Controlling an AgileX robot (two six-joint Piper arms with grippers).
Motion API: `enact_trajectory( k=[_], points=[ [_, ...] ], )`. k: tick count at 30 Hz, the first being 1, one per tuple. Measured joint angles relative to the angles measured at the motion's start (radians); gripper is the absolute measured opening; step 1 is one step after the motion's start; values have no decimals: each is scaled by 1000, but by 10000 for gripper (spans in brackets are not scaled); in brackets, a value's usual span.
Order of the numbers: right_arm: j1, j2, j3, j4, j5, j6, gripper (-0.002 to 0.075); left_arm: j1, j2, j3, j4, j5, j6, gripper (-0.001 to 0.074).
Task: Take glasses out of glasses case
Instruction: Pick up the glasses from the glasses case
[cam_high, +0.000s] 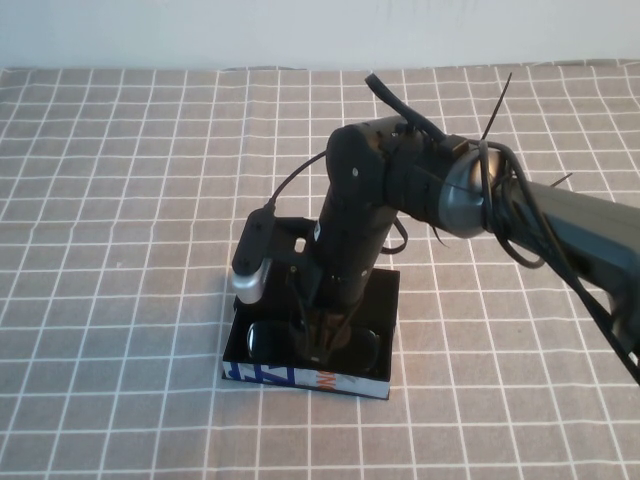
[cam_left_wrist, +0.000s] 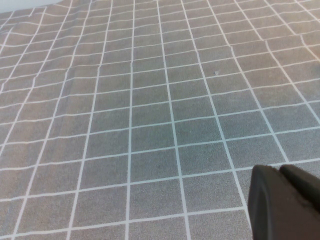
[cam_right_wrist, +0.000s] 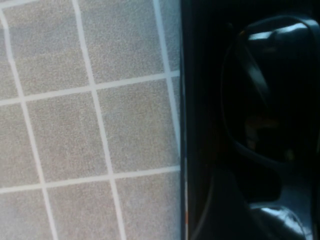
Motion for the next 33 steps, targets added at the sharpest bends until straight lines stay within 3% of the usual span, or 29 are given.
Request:
enact_trajectory(
  k=[17, 29, 33],
  points=[
    [0, 12, 0, -9, 3, -2, 314, 0, 0, 0, 0, 0, 0, -4],
    [0, 14, 0, -24, 3, -2, 52, 0, 0, 0, 0, 0, 0, -4],
    [0, 10, -13, -35, 16, 3, 11, 0, 0, 0, 0, 0, 0, -4]
  ],
)
